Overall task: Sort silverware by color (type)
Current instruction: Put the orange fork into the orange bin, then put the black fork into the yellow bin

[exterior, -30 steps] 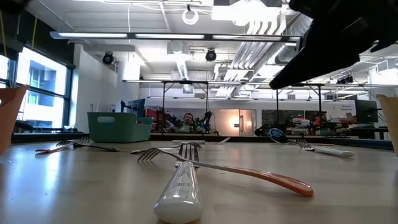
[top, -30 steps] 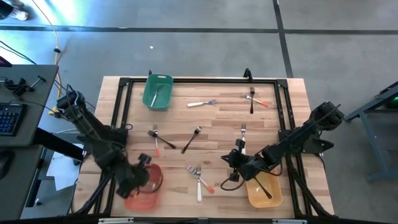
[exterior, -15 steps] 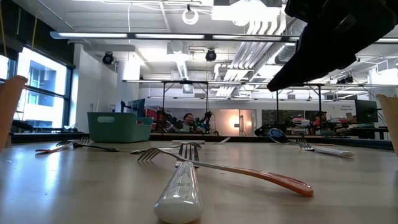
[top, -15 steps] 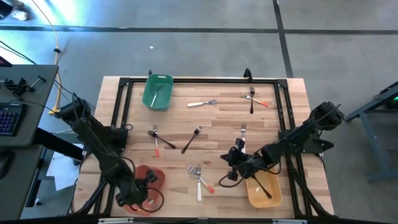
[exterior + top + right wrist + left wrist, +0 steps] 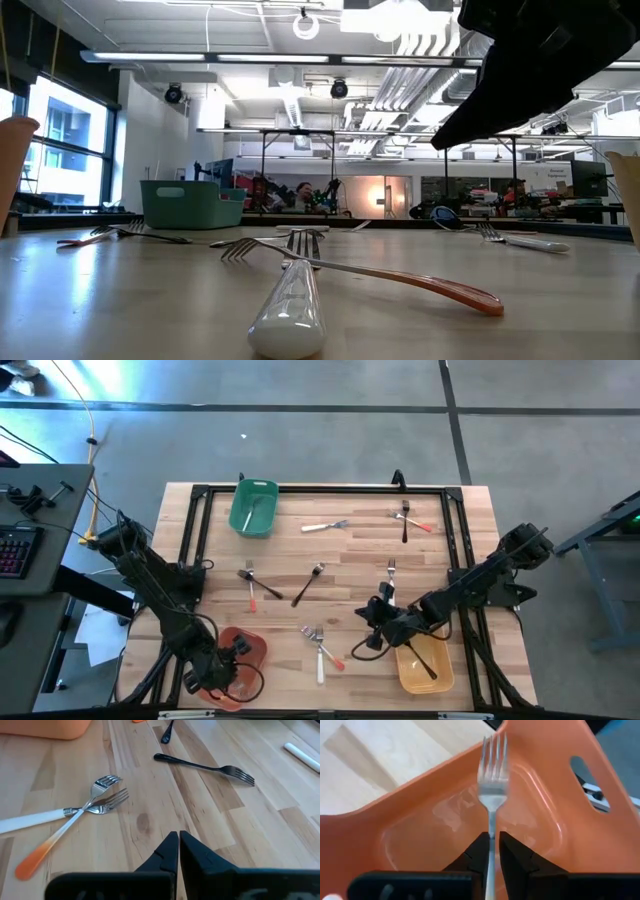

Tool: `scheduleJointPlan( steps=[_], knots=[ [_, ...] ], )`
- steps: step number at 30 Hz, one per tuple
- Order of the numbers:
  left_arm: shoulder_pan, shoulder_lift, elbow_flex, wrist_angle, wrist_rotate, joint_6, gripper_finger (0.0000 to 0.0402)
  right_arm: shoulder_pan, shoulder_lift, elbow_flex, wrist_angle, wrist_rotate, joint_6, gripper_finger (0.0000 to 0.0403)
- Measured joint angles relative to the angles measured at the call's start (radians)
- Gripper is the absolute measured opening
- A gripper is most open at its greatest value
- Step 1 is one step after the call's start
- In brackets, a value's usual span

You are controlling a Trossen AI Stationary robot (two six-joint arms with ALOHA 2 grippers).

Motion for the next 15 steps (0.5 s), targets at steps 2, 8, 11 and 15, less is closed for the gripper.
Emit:
scheduleJointPlan(
  steps=[2, 8, 11, 15],
  knots=[
    [0.0, 0.0, 0.0, 0.0, -0.006, -0.013, 0.0046, 0.0, 0.0, 0.0, 0.0, 0.0, -0.009, 0.0],
    [0.0, -0.02, 0.0, -0.003, -0.033, -0.051, 0.0052, 0.0, 0.0, 0.0, 0.0, -0.002, -0.03, 0.0],
    [0.0, -0.052, 0.0, -0.004, -0.057, -0.091, 0.0046, -0.001, 0.0, 0.0, 0.0, -0.006, -0.061, 0.0],
    [-0.001, -0.096, 0.001, -0.005, -0.108, -0.147, 0.0033, -0.008, 0.0, 0.0, 0.0, -0.005, -0.095, 0.0]
  ],
)
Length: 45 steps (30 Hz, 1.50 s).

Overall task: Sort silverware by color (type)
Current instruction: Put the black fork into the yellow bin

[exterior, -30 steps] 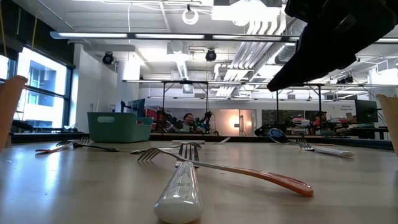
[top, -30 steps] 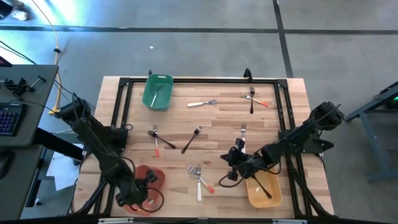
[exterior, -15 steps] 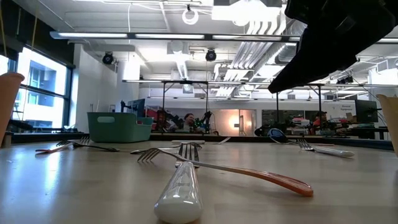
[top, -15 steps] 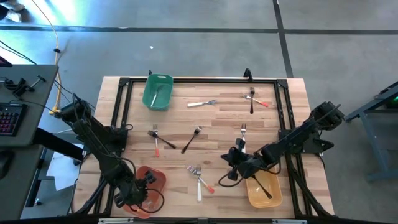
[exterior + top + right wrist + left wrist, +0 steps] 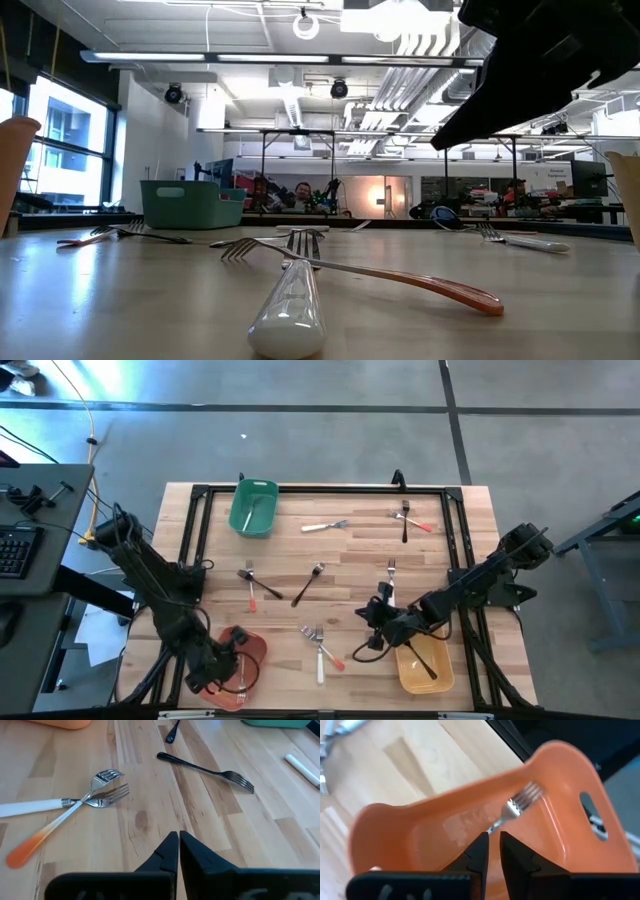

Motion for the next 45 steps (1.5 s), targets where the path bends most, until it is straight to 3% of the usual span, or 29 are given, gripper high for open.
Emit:
scheduleJointPlan(
  steps=[5, 8, 14, 18, 28, 45],
  knots=[
    [0.015, 0.002, 0.001, 0.003, -0.062, -0.04, 0.0006, -0.025, 0.0, 0.0, 0.0, -0.008, -0.024, 0.0],
    [0.053, 0.04, 0.001, 0.024, -0.155, -0.038, 0.0003, -0.04, 0.0, 0.0, 0.0, -0.012, -0.033, 0.0],
    [0.135, 0.089, 0.001, 0.245, -0.212, 0.142, 0.0, -0.065, 0.0, 0.0, 0.0, -0.027, -0.034, 0.0],
    [0.192, 0.11, 0.001, 0.277, -0.203, 0.227, 0.0, -0.071, 0.0, 0.0, 0.0, -0.029, -0.027, 0.0],
    [0.282, 0.141, 0.001, 0.174, -0.168, 0.262, 0.0, -0.07, 0.0, 0.0, 0.001, -0.029, 0.012, 0.0],
    [0.275, 0.132, 0.0, -0.073, -0.265, 0.07, 0.0, -0.071, 0.0, 0.0, -0.006, -0.044, -0.011, 0.0]
  ],
)
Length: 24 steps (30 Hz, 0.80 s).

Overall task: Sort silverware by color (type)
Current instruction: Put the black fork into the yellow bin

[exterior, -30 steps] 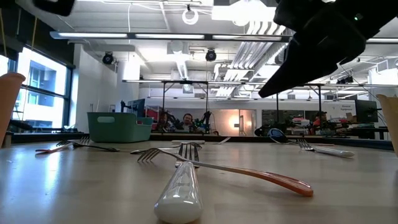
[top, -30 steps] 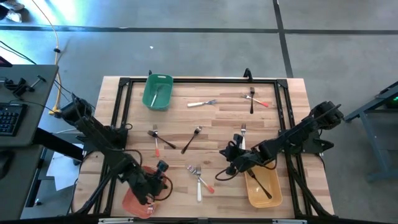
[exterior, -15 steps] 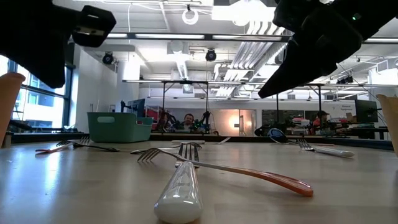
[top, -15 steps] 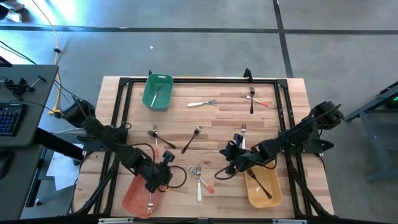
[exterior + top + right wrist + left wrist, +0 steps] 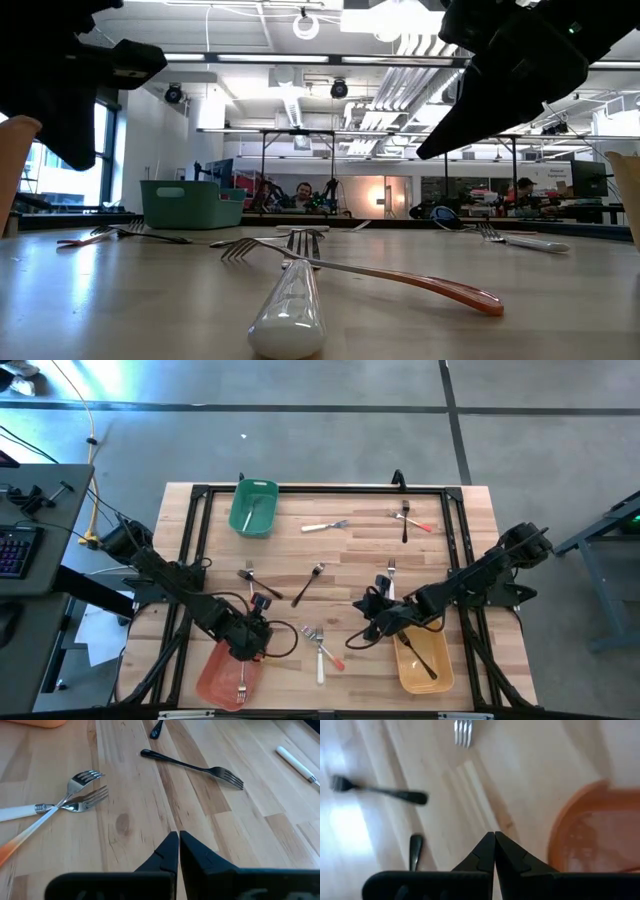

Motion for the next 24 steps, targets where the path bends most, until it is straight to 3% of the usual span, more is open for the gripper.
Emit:
scheduleJointPlan(
  steps=[7, 13, 24],
  knots=[
    [0.0, -0.086, -0.016, -0.023, -0.024, -0.068, 0.0, -0.002, 0.0, 0.0, 0.002, 0.0, -0.007, 0.0],
    [0.041, -0.268, -0.151, 0.088, -0.002, -0.095, 0.0, -0.051, 0.0, 0.0, 0.015, 0.0, -0.012, 0.0],
    [0.292, -0.563, -0.415, 0.305, 0.191, -0.017, 0.0, -0.273, 0.003, -0.001, 0.083, -0.101, -0.167, 0.0]
  ],
)
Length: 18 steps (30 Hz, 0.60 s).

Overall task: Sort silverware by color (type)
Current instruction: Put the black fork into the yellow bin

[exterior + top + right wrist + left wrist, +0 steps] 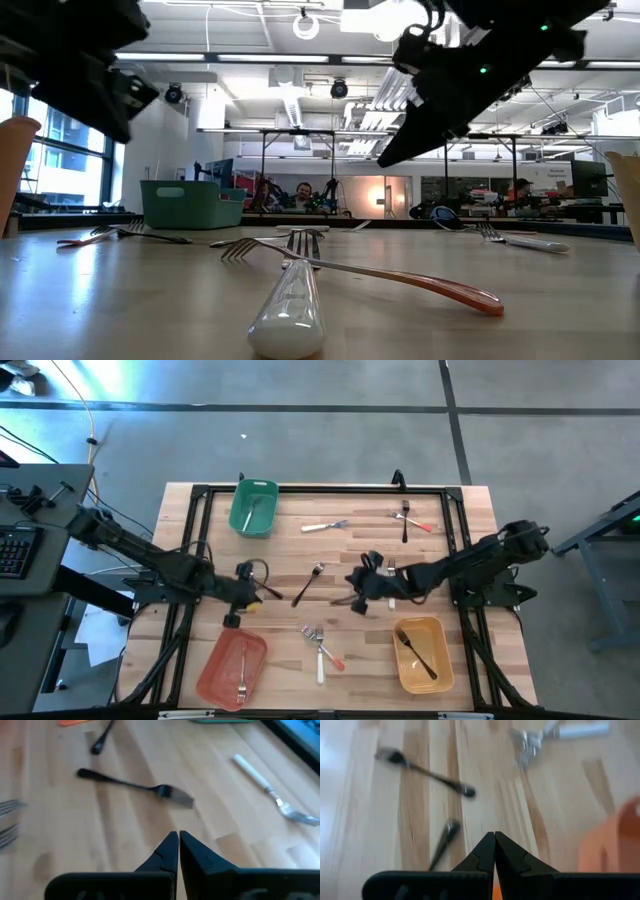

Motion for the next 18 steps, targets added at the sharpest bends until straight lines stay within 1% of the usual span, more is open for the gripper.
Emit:
scheduleJointPlan(
  steps=[2, 3, 6, 8, 12, 15, 18],
  knots=[
    [0.059, -0.034, -0.063, 0.118, 0.047, 0.033, 0.0, -0.042, 0.0, 0.0, 0.023, -0.024, -0.029, 0.0],
    [0.091, -0.04, -0.093, 0.204, 0.081, 0.039, 0.0, -0.064, 0.0, 0.0, 0.033, -0.041, -0.038, 0.0],
    [0.193, -0.044, -0.184, 0.445, 0.183, 0.046, 0.0, -0.126, 0.001, 0.0, 0.045, -0.074, -0.056, 0.0],
    [0.252, -0.032, -0.238, 0.604, 0.225, 0.035, 0.0, -0.166, 0.001, 0.0, 0.043, -0.079, -0.056, 0.0],
    [0.353, -0.01, -0.322, 0.829, 0.236, 0.033, 0.0, -0.245, 0.001, 0.0, 0.023, -0.078, -0.066, 0.0002],
    [0.422, 0.008, -0.353, 0.95, 0.235, 0.037, 0.0, -0.305, 0.001, 0.0, -0.009, -0.078, -0.082, 0.0013],
    [0.479, 0.023, -0.372, 1.036, 0.235, 0.037, 0.0, -0.373, 0.001, 0.0, -0.048, -0.077, -0.083, 0.0034]
  ],
)
